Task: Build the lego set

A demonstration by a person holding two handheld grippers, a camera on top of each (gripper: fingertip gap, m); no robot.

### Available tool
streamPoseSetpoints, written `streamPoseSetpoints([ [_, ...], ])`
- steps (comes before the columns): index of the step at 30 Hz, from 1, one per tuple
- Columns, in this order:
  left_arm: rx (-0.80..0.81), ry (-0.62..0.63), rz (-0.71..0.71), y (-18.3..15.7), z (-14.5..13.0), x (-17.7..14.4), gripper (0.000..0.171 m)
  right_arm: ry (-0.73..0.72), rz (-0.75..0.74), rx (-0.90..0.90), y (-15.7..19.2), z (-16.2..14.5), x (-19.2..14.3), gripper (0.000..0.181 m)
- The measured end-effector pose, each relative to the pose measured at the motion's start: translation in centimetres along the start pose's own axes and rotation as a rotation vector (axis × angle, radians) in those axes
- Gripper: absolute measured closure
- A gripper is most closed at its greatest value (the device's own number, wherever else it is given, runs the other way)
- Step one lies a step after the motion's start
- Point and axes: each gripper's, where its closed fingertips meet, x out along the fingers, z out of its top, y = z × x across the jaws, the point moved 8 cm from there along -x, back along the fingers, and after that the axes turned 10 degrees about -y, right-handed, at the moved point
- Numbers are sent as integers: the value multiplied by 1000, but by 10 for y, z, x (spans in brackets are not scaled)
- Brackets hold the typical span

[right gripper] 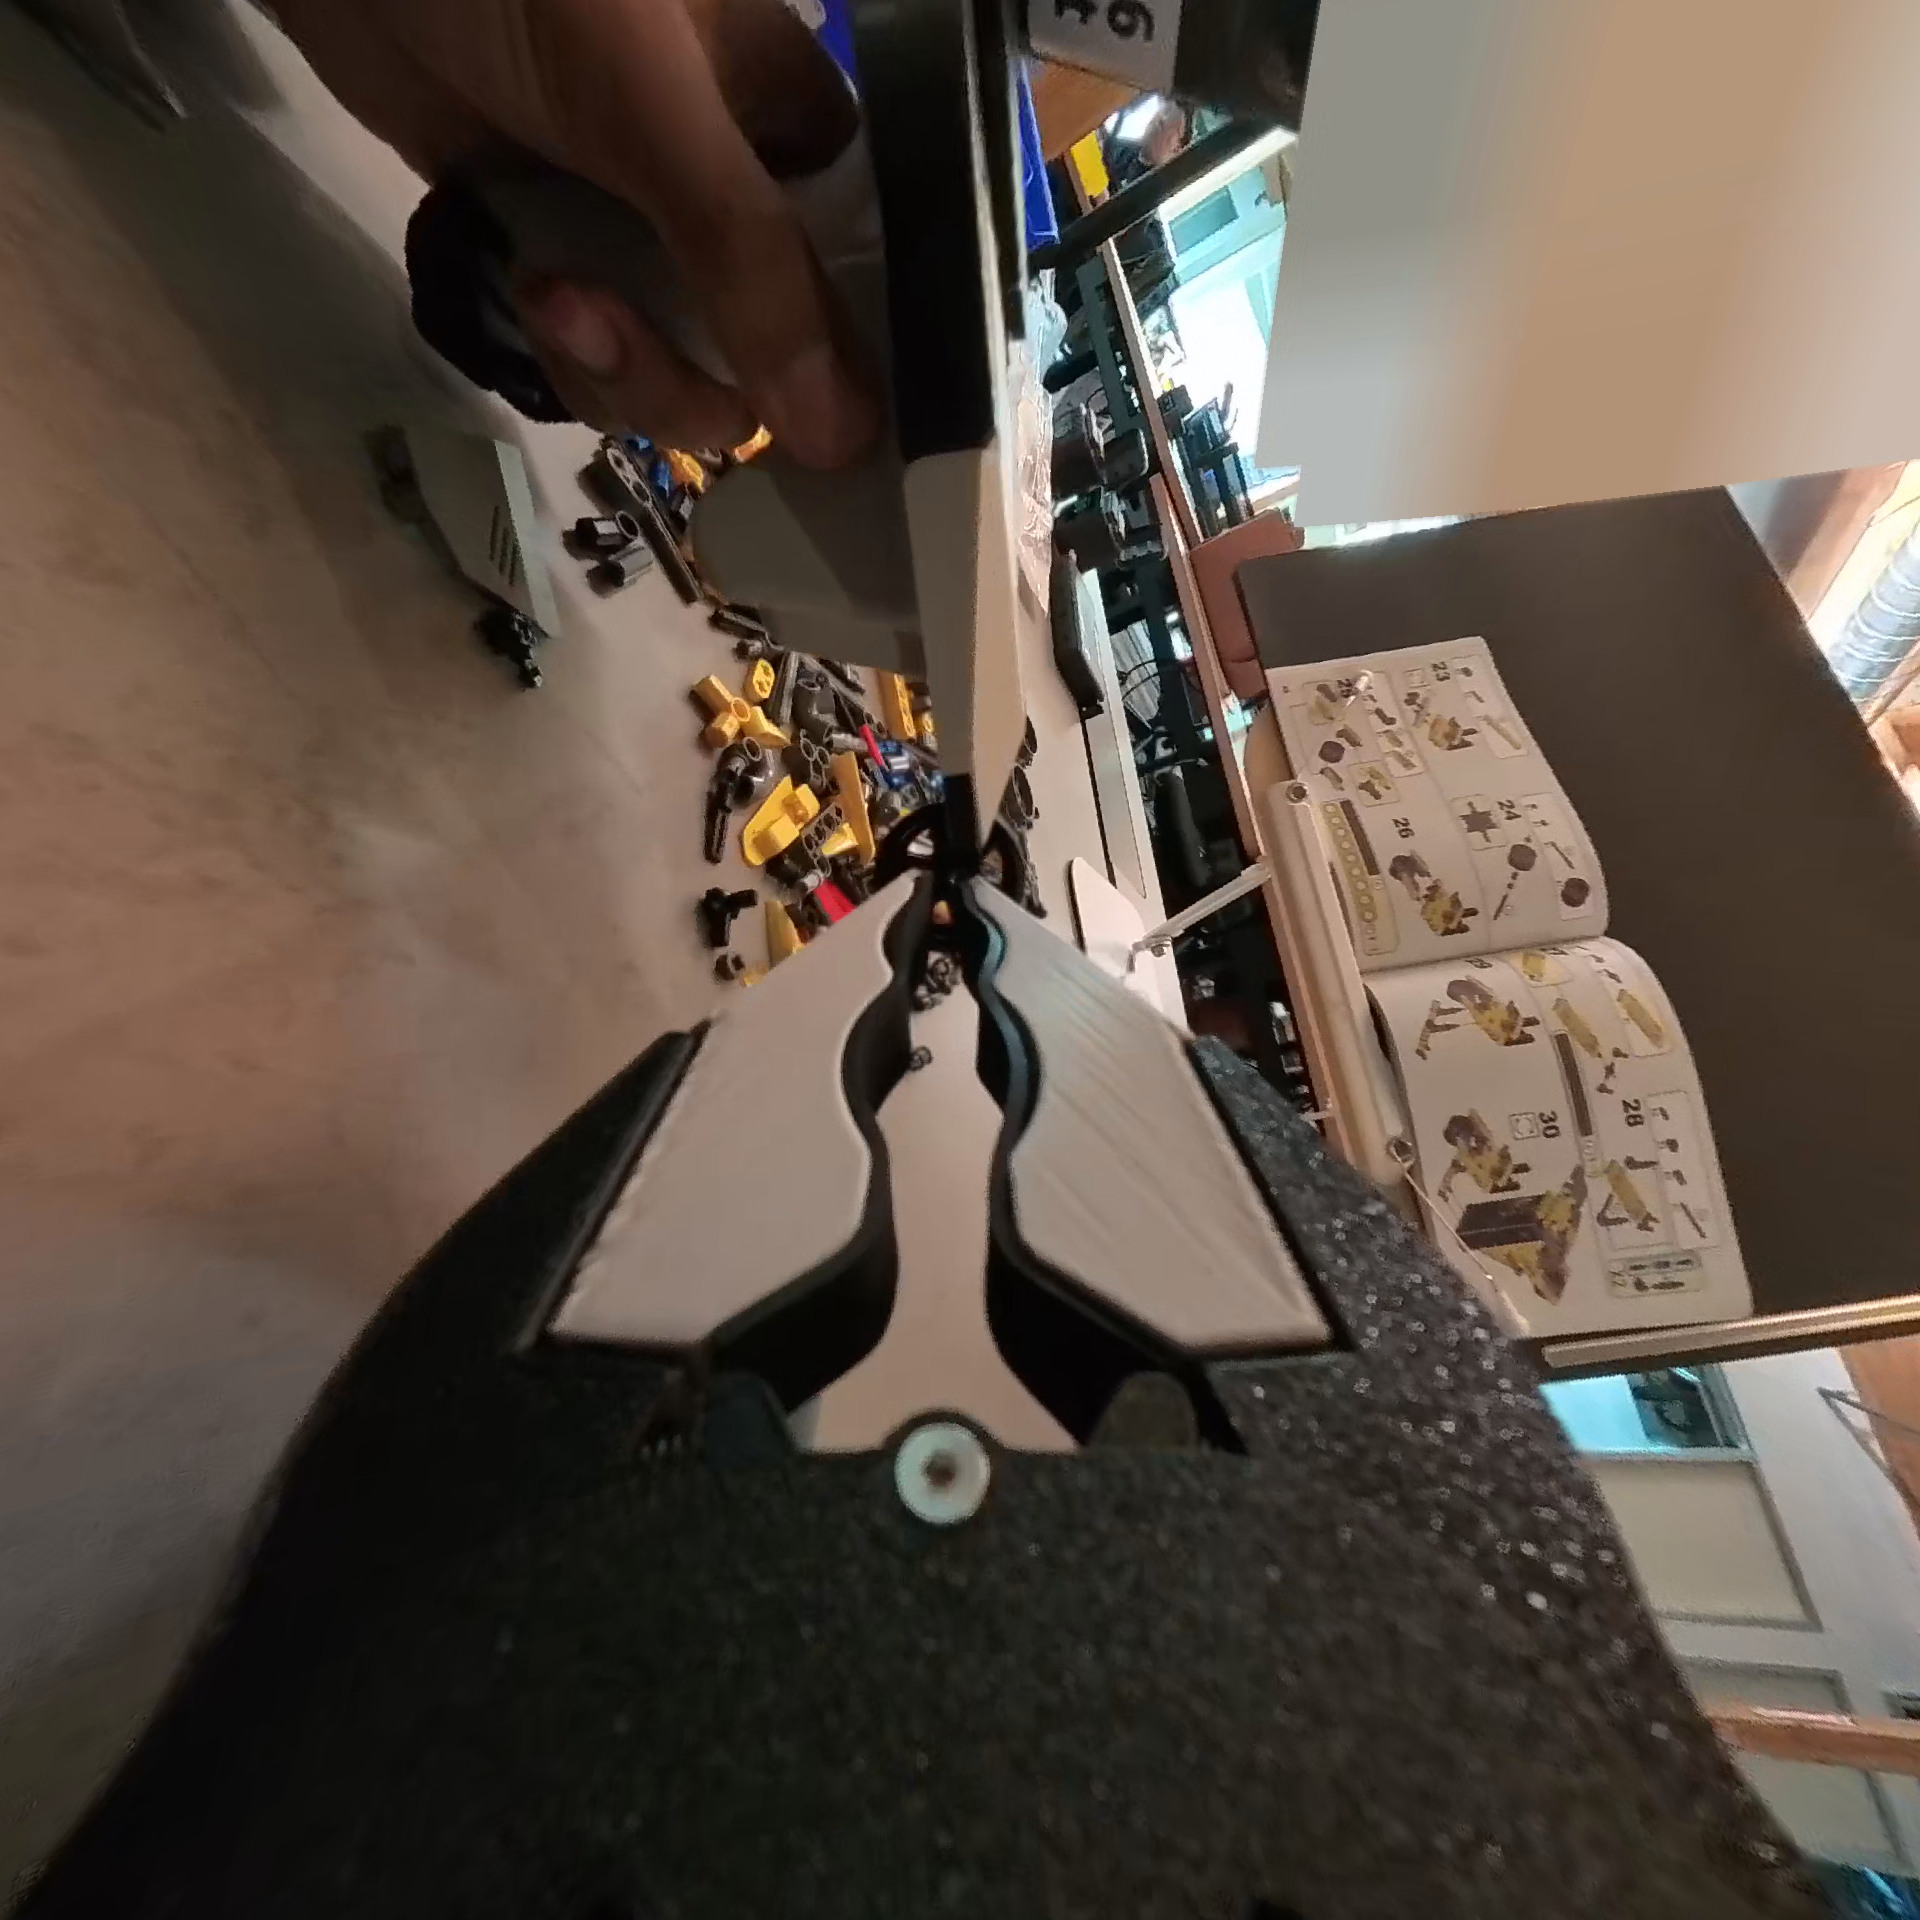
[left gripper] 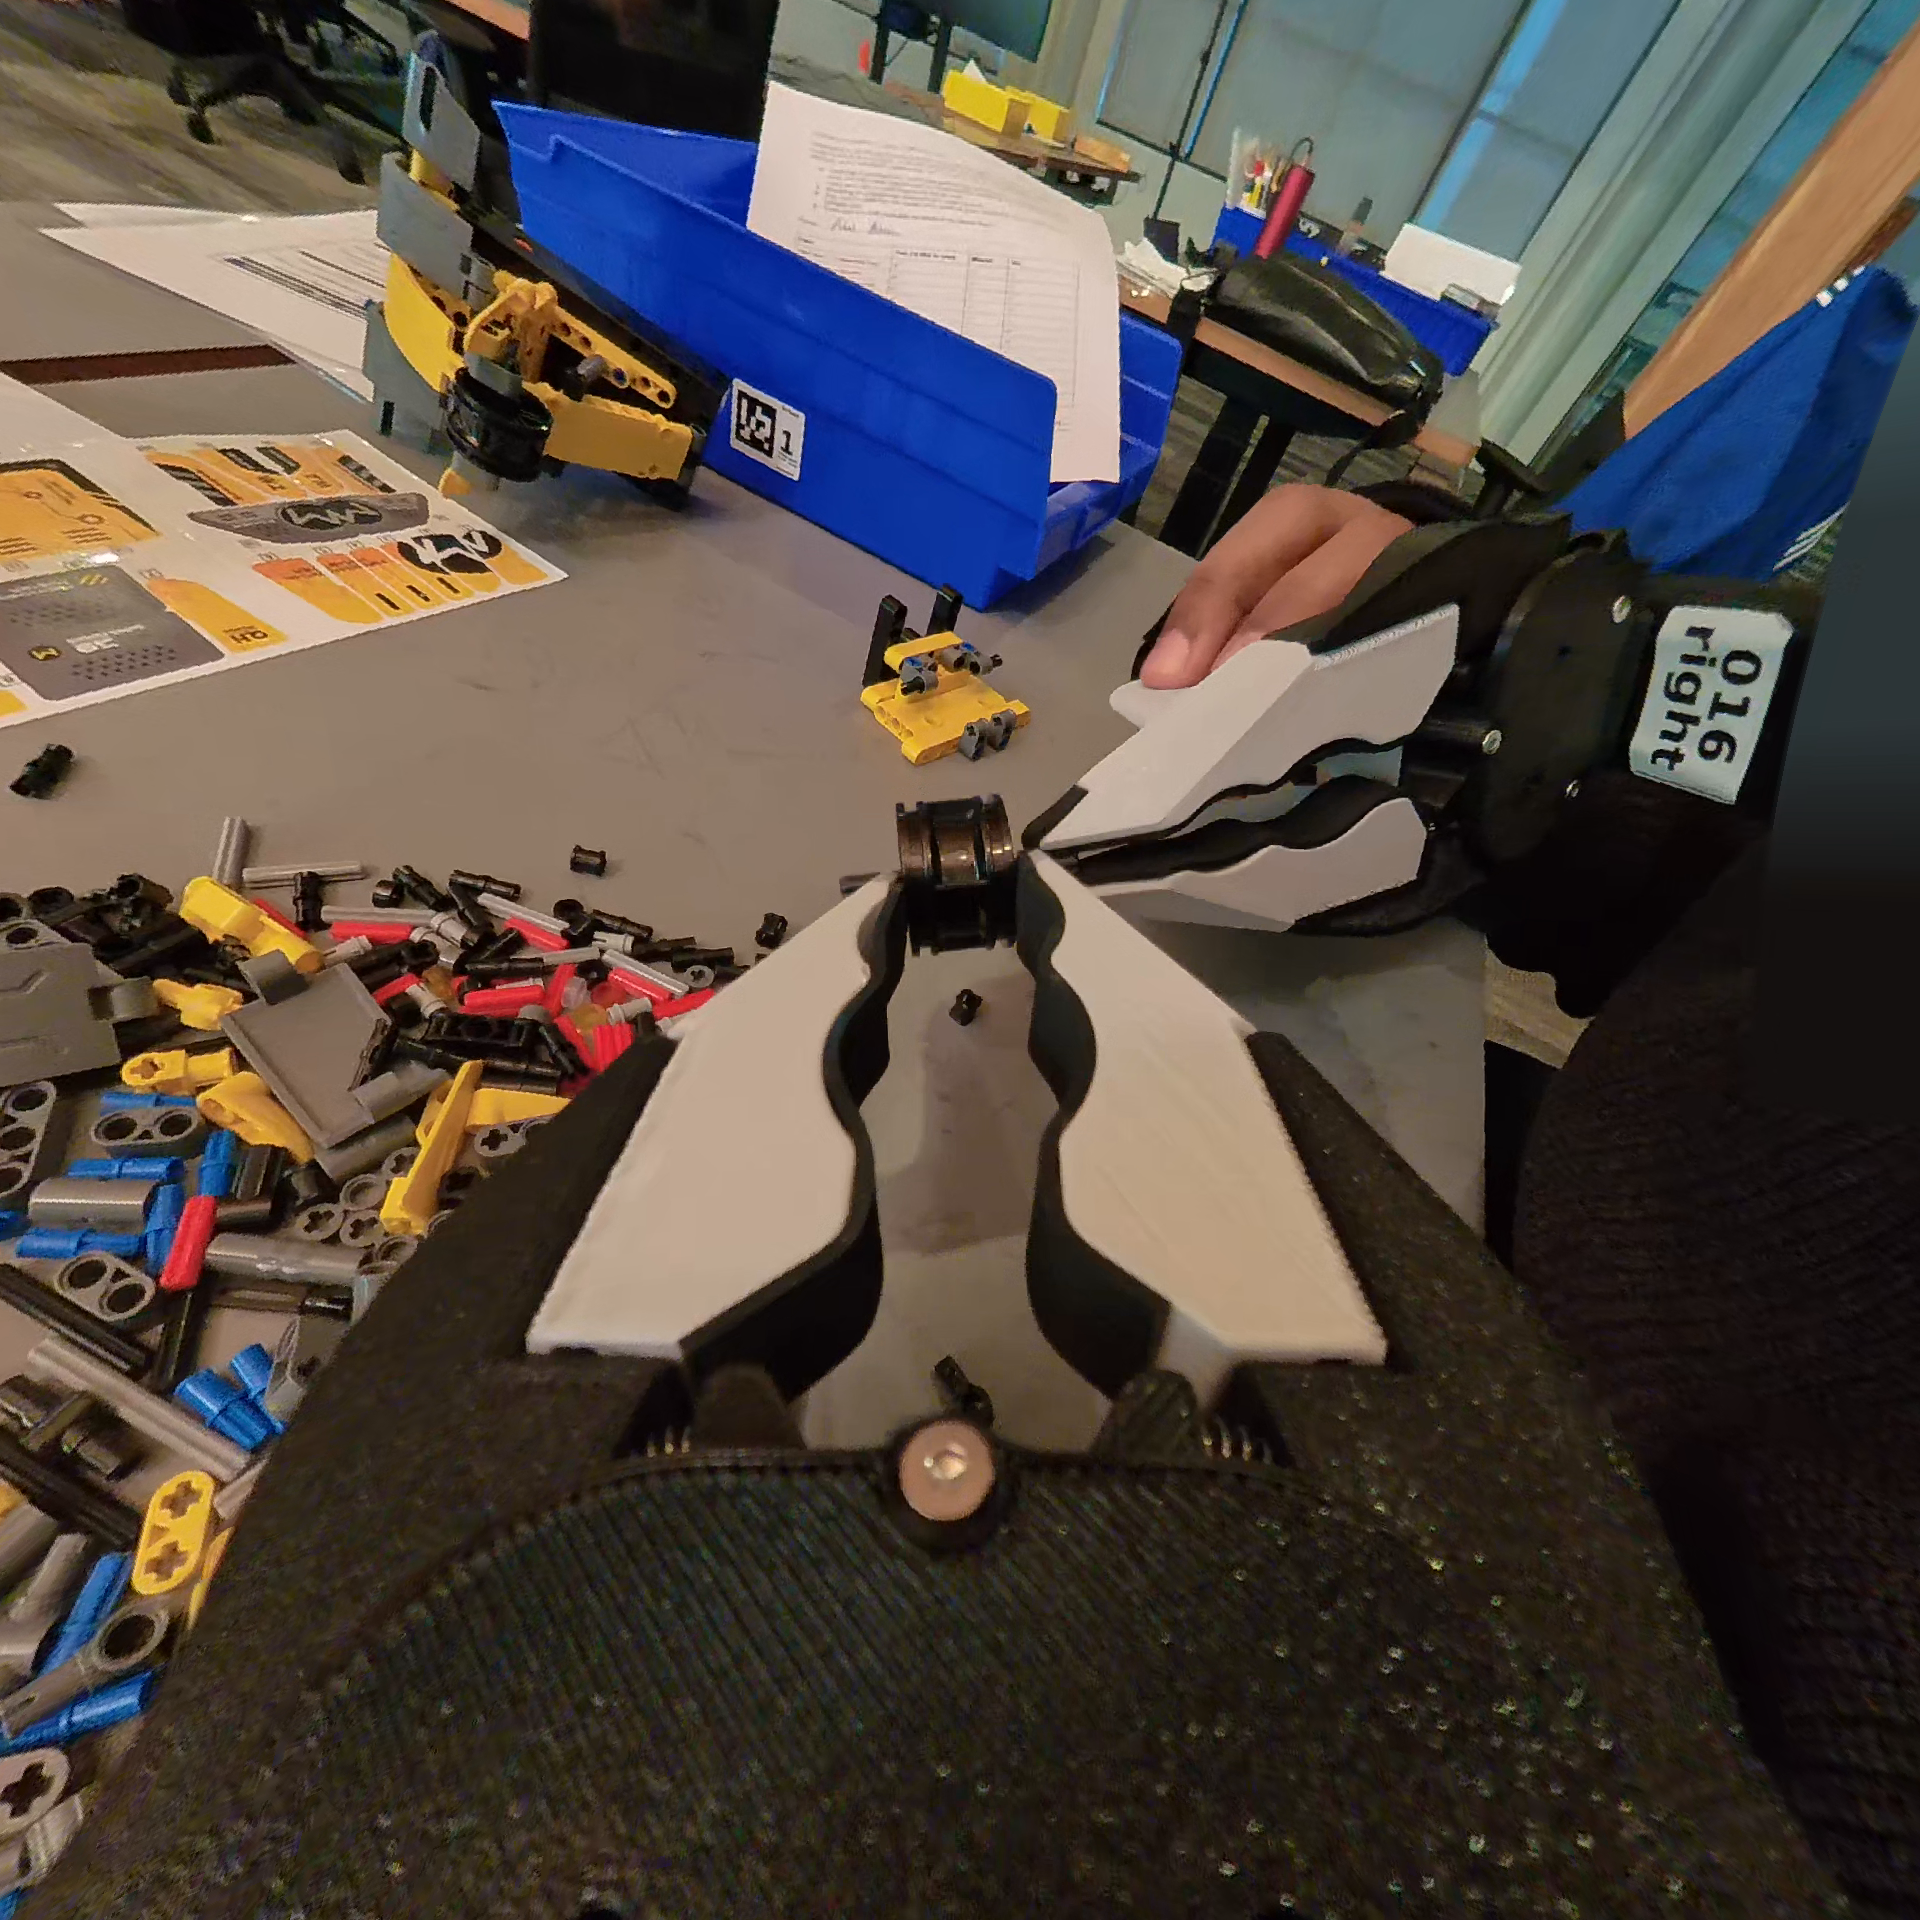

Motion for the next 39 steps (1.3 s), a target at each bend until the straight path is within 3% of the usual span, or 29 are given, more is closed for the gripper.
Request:
streamPoseSetpoints([
  [6, 35, -70, 14, -1, 7, -4, 146, 18, -27, 141, -12, -2, -1, 178],
  [11, -13, -163, 22, 5, 14, -15, 145, -121, 18, 627, -37, -14, -10, 179],
  [14, -1, -199, 113, 11, 18, -23, 148, -223, 68, 917, -50, -27, -17, 178],
  [17, 34, -210, 197, 15, 22, -35, 151, -221, 83, 1081, -54, -42, -20, 179],
  [24, 75, -119, 382, 26, 16, -61, 161, 74, 224, 1229, -42, -57, -20, 178],
  [31, -31, -156, 368, 38, 4, -71, 166, 332, 392, 1093, -33, -42, -16, 178],
  [39, -86, -195, 382, 44, 4, -79, 170, 481, 433, 1212, -27, -35, -8, 178],
])
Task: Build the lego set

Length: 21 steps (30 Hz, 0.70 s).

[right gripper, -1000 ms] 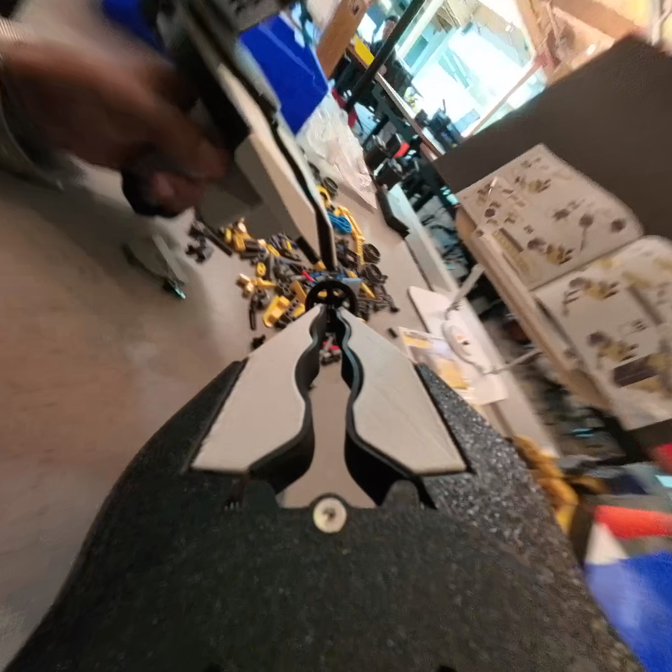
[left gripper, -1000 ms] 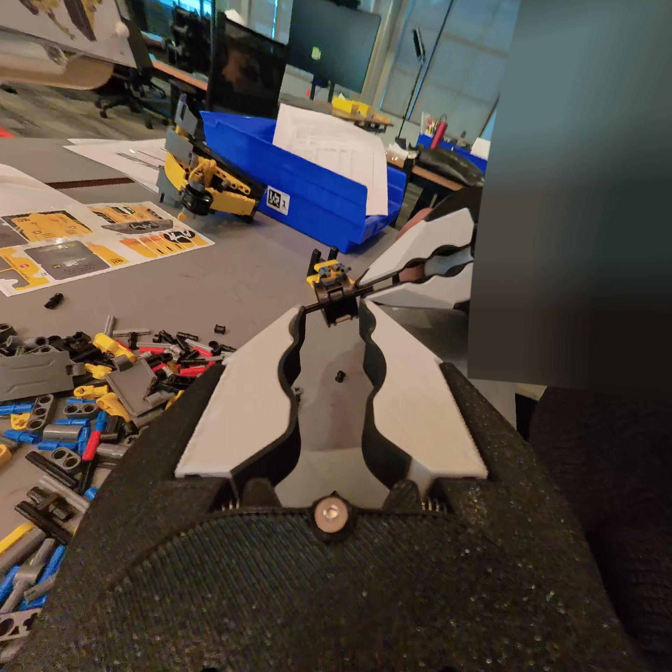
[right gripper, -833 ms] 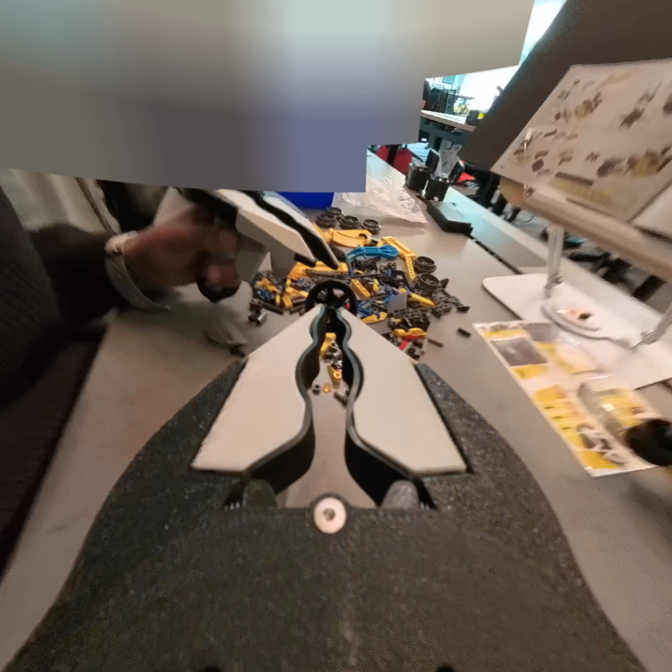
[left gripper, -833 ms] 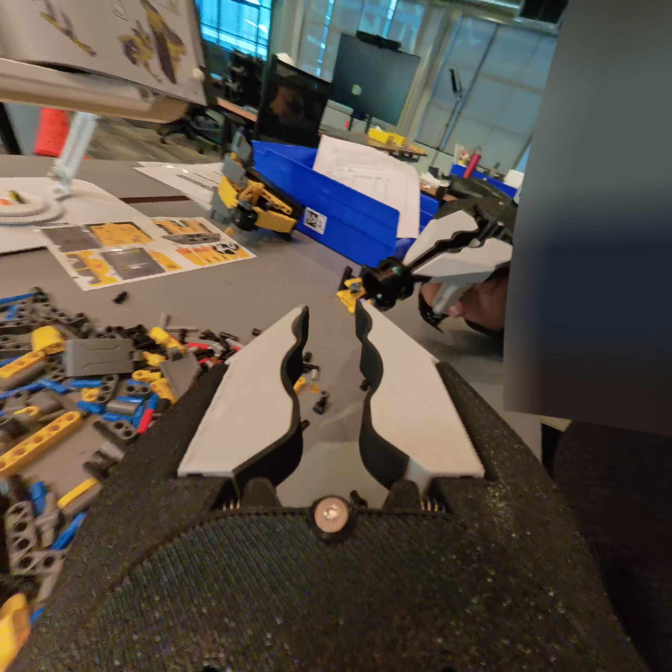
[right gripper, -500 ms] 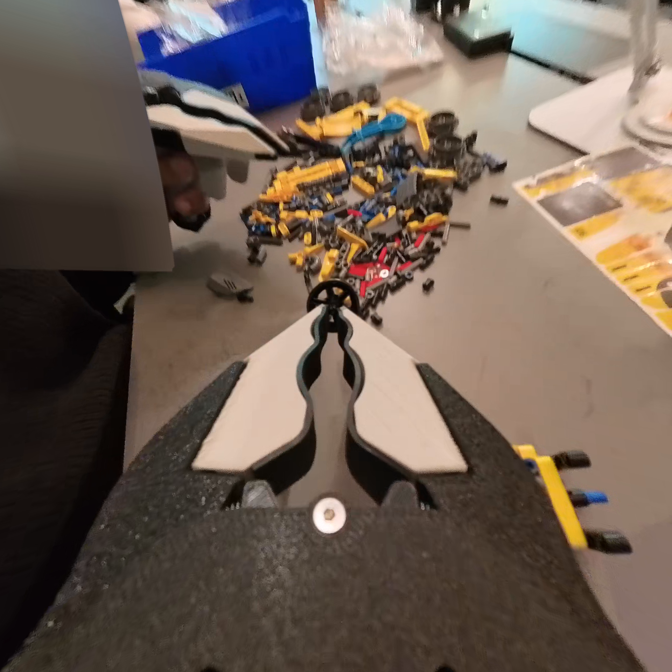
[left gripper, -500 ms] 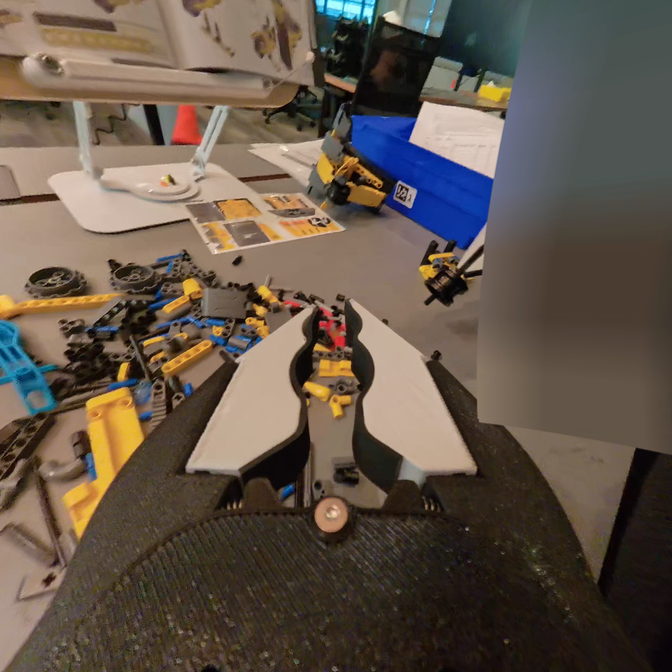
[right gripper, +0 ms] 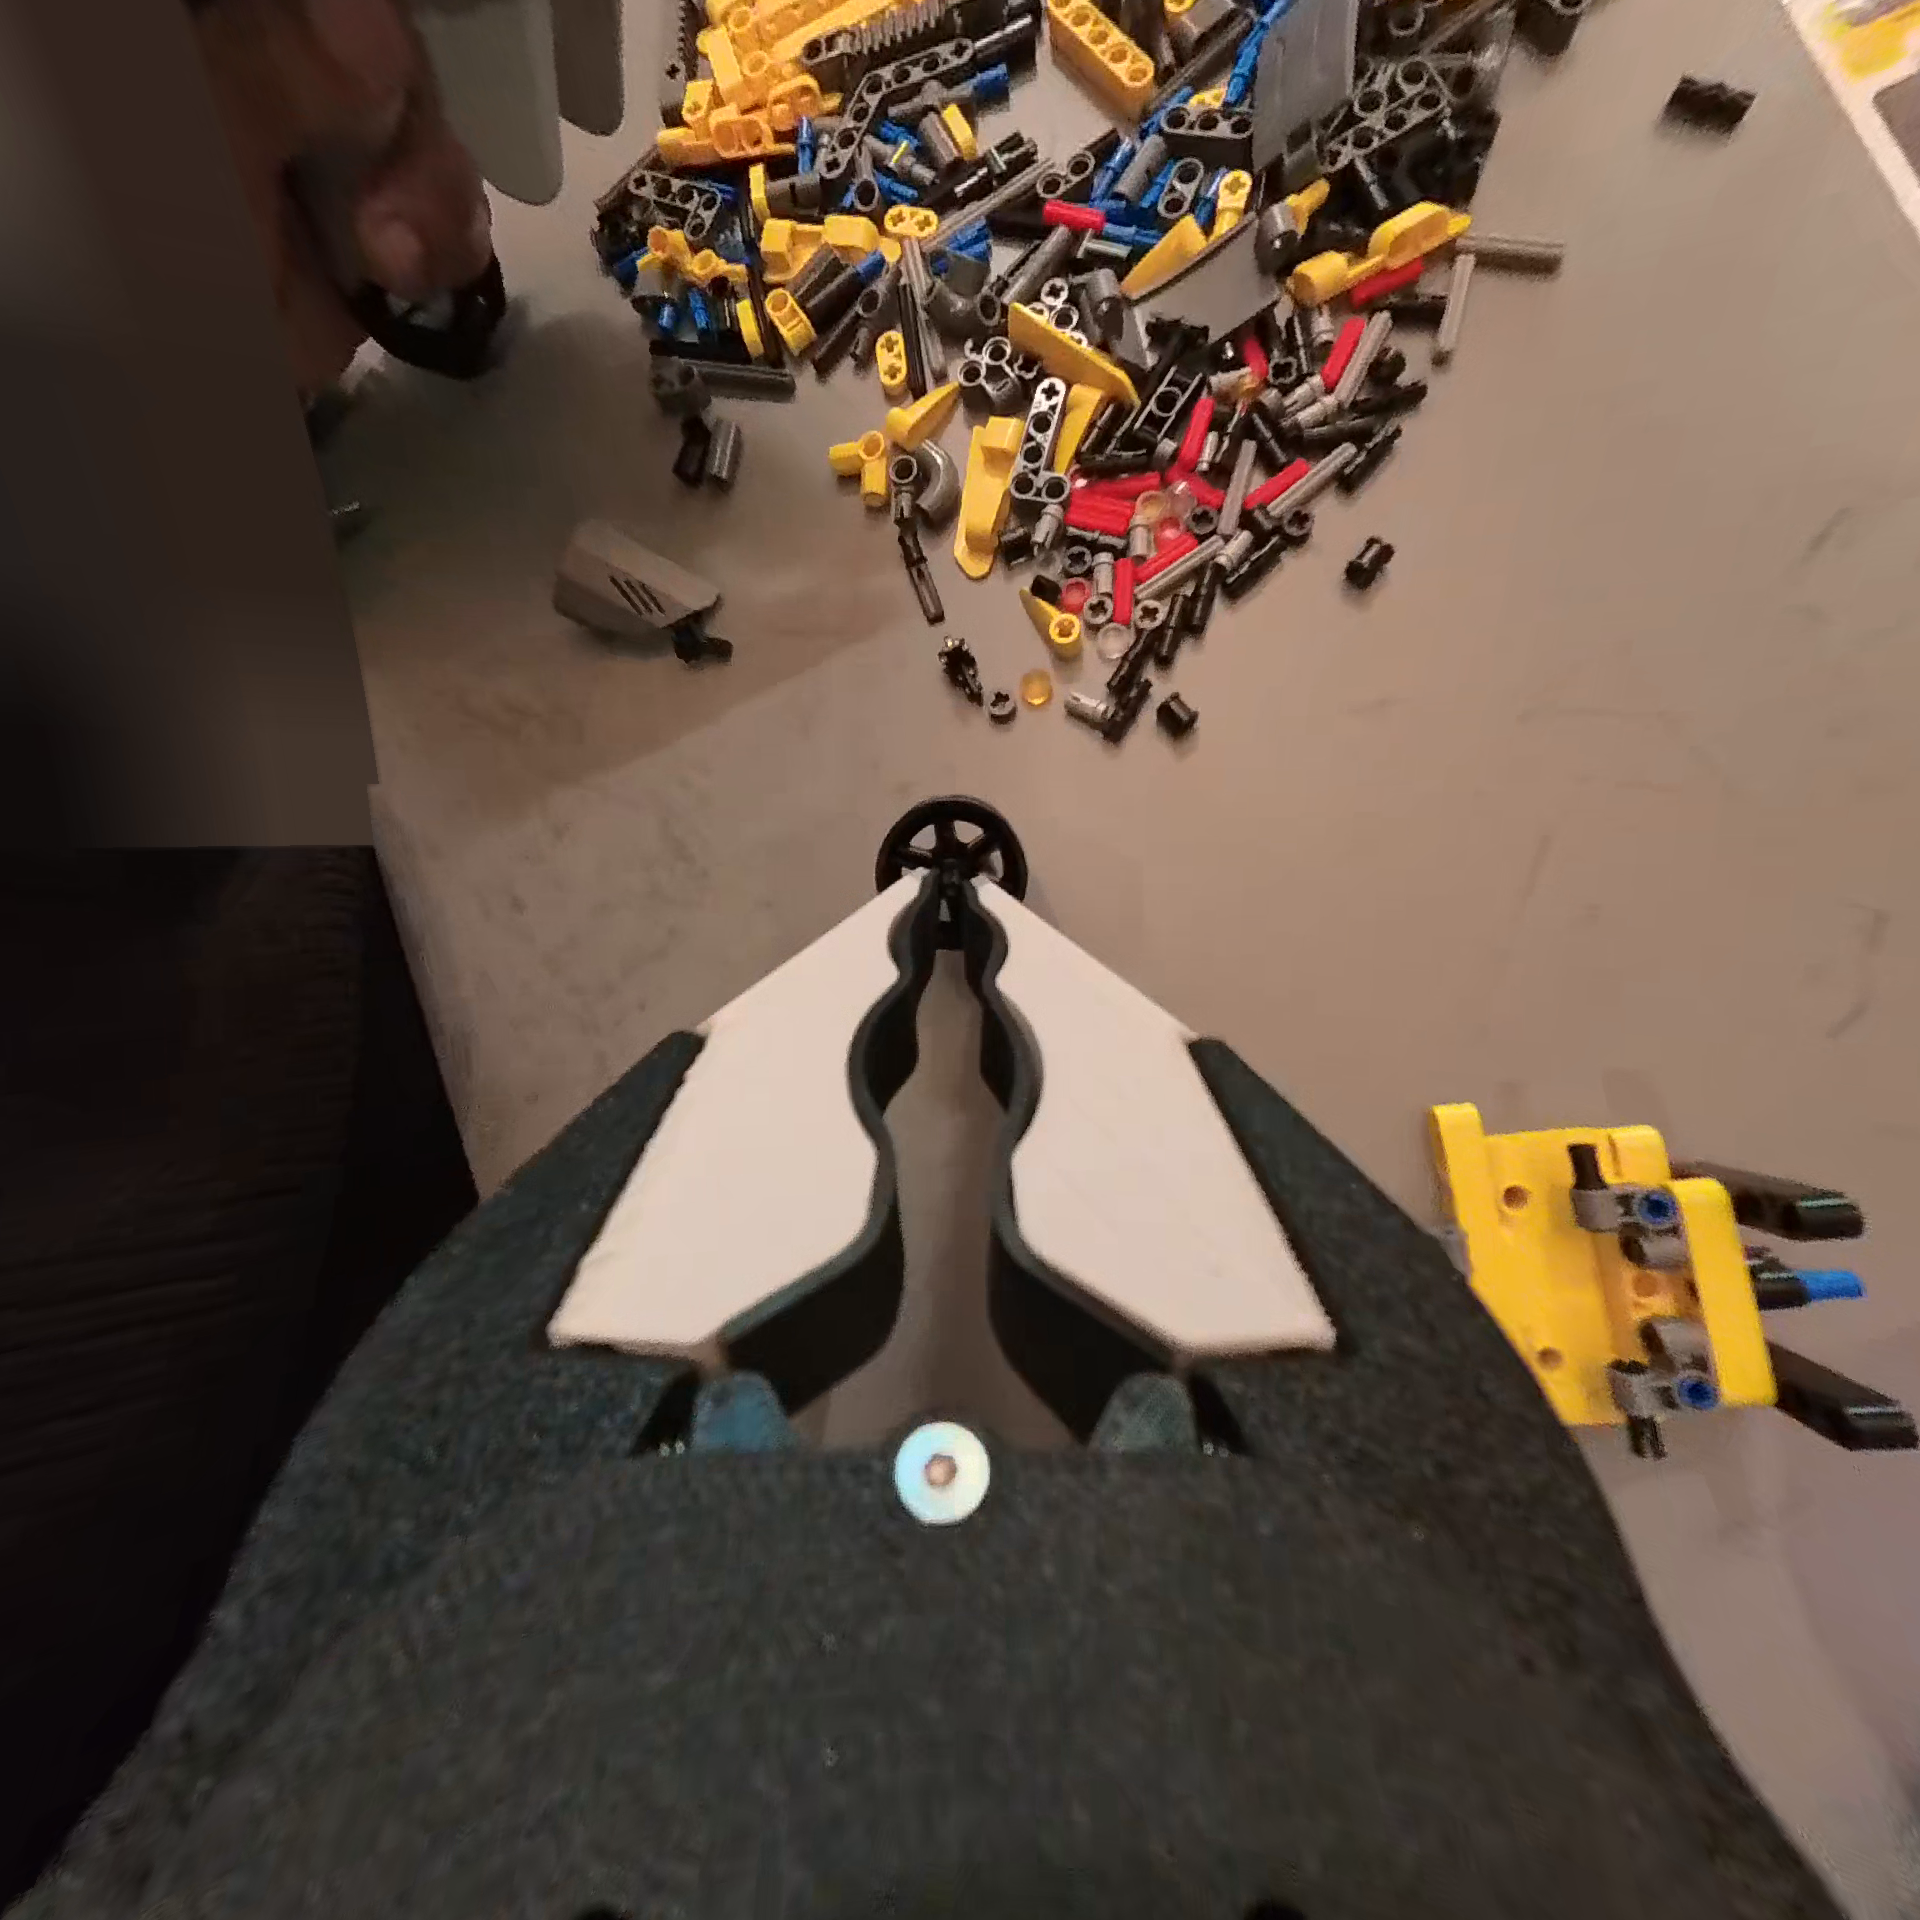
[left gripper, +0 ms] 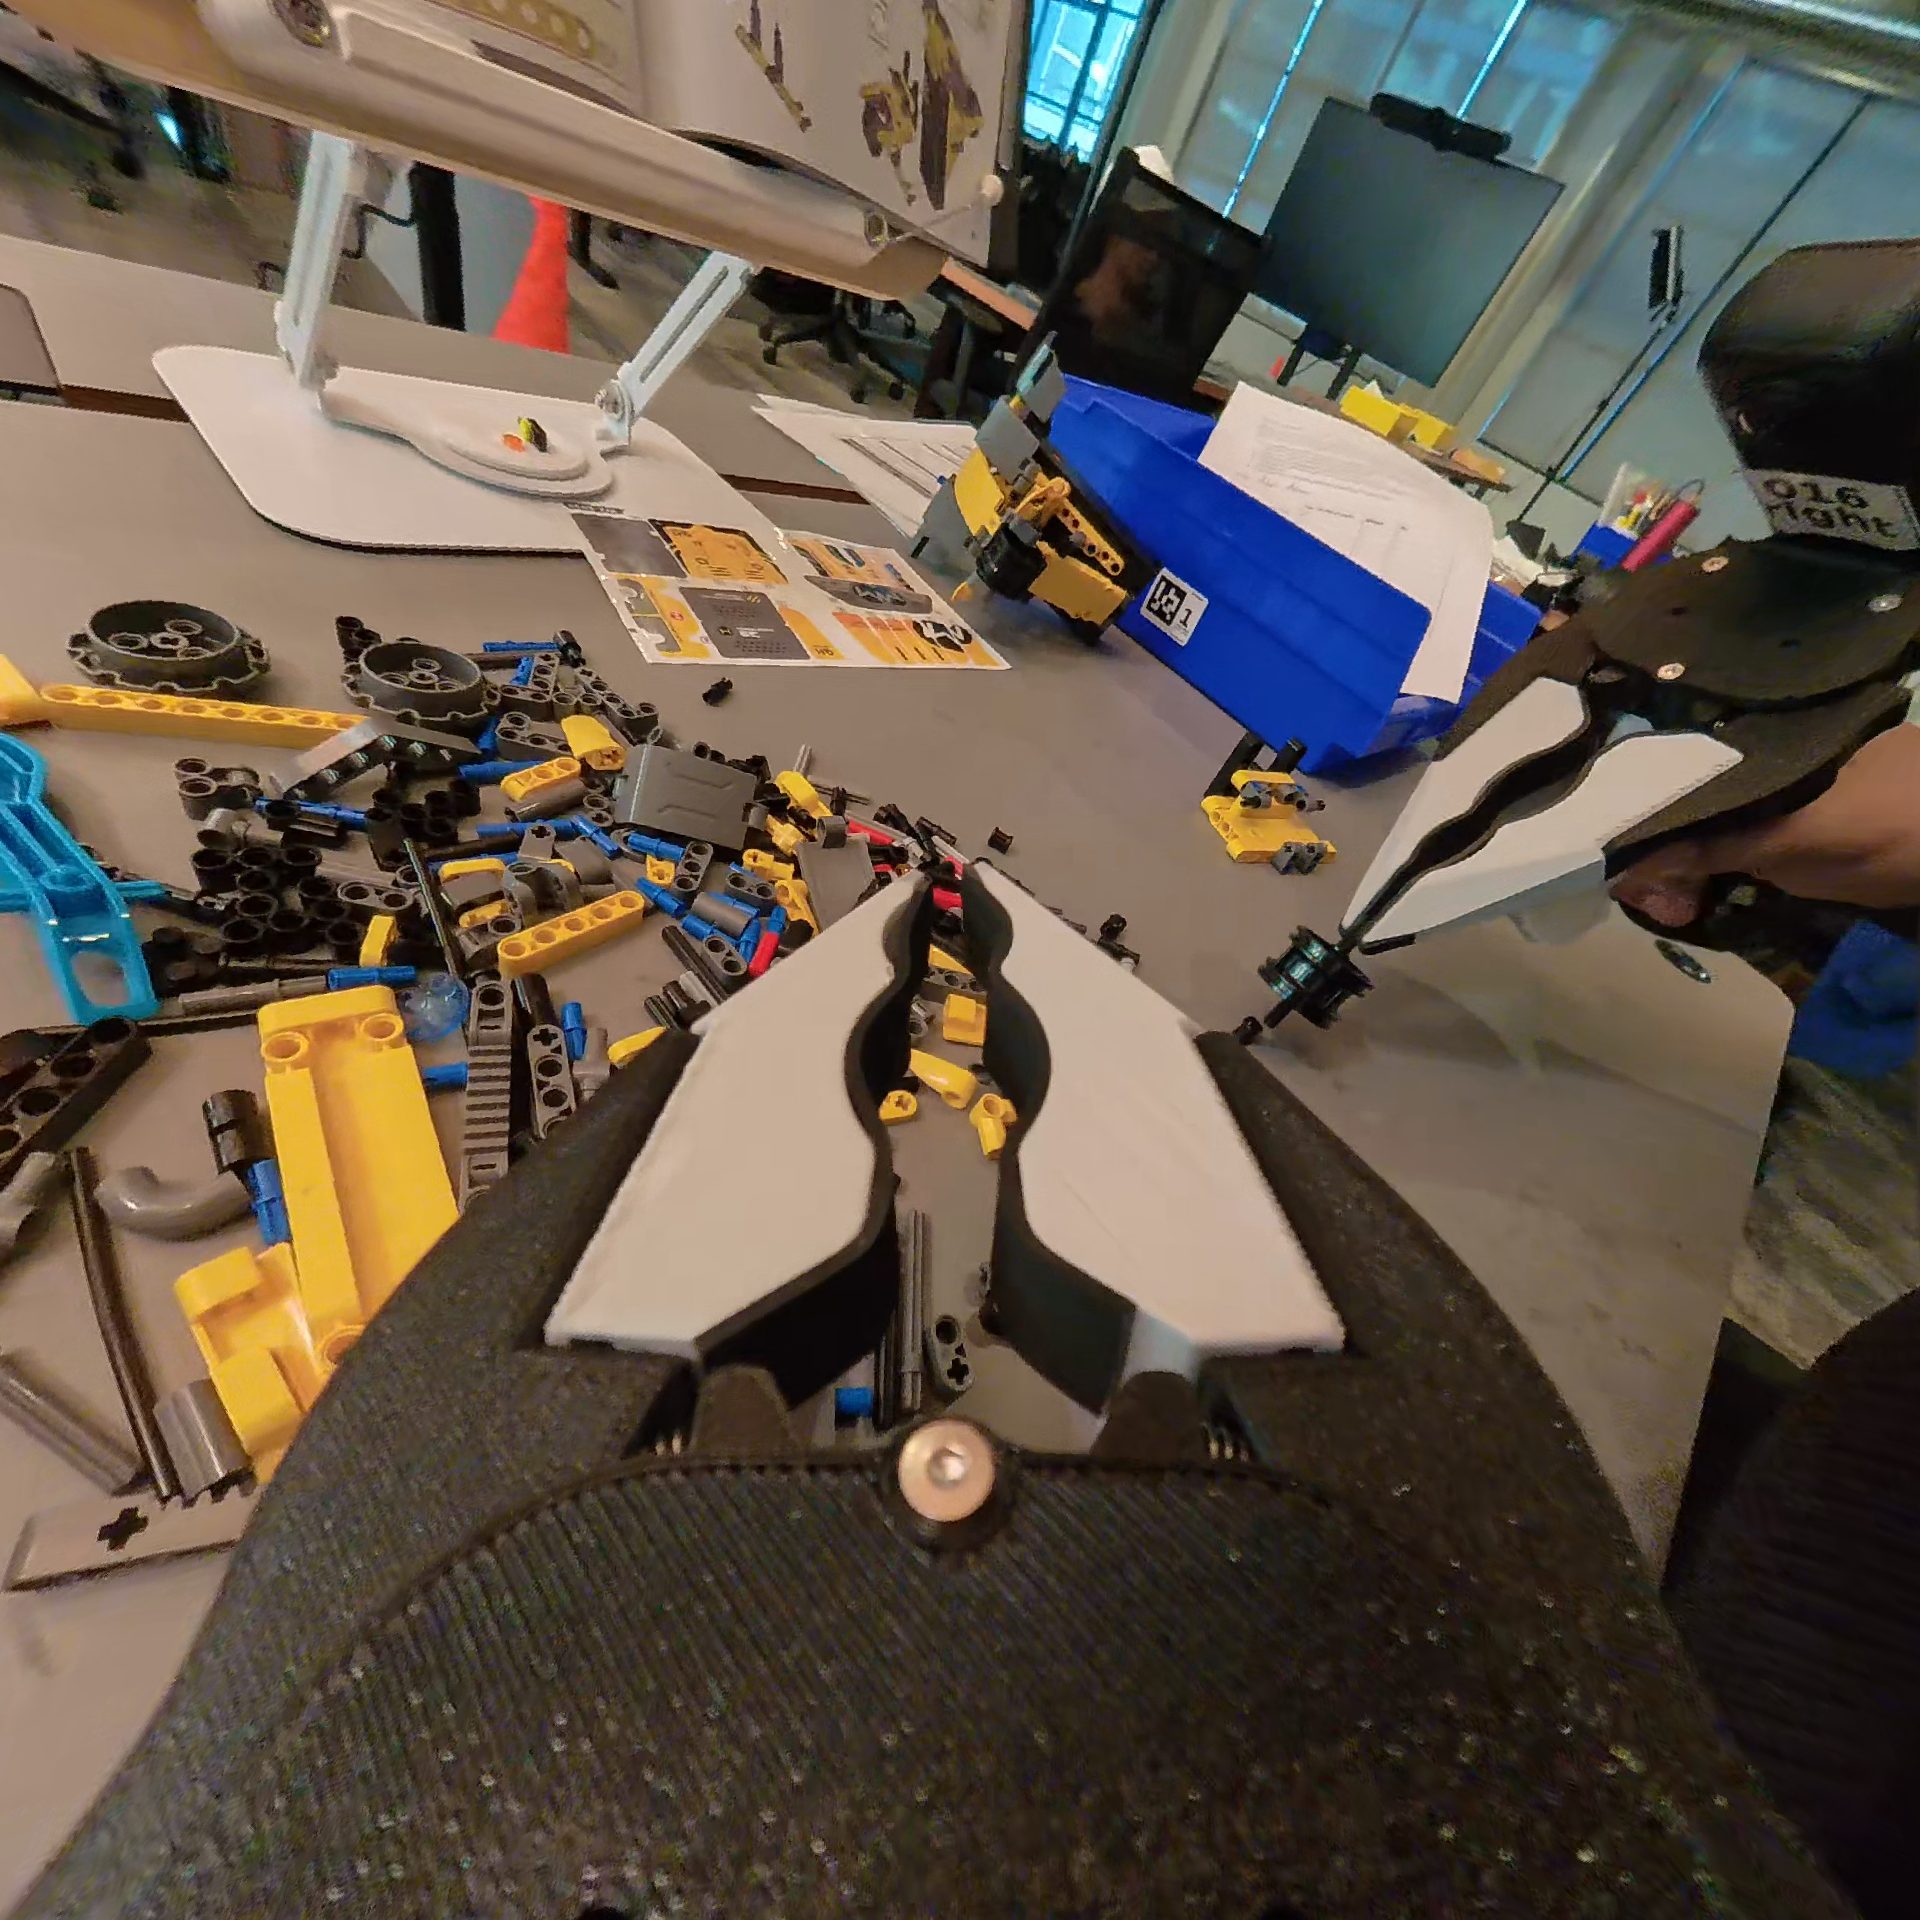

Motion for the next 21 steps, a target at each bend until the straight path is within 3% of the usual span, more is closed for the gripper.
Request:
streamPoseSetpoints([
  [13, -135, -29, -28, 10, 2, -3, 171, 42, -77, 116, -2, 1, -2, 178],
  [21, -336, -95, -92, 26, 3, -11, 171, 54, -99, 88, 4, 4, 0, 178],
])
